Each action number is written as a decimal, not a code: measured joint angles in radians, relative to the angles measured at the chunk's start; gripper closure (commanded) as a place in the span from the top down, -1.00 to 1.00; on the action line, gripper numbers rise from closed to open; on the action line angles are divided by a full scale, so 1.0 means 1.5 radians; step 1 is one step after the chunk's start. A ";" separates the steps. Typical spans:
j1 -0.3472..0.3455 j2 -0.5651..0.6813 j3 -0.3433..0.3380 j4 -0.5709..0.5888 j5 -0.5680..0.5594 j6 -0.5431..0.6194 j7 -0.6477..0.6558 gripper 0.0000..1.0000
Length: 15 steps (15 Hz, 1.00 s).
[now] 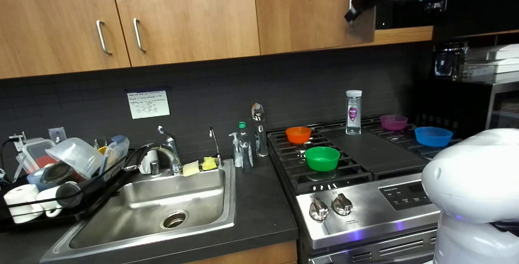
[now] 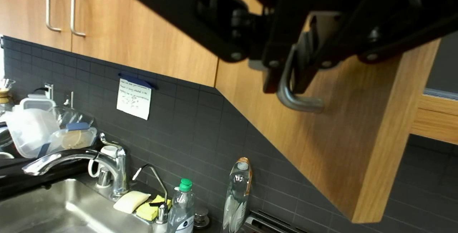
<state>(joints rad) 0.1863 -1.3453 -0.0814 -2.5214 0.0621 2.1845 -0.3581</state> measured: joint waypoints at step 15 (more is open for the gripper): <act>0.061 -0.019 0.023 -0.012 -0.015 -0.016 0.024 0.89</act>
<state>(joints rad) 0.2779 -1.3742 -0.0473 -2.5387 0.0395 2.1607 -0.3227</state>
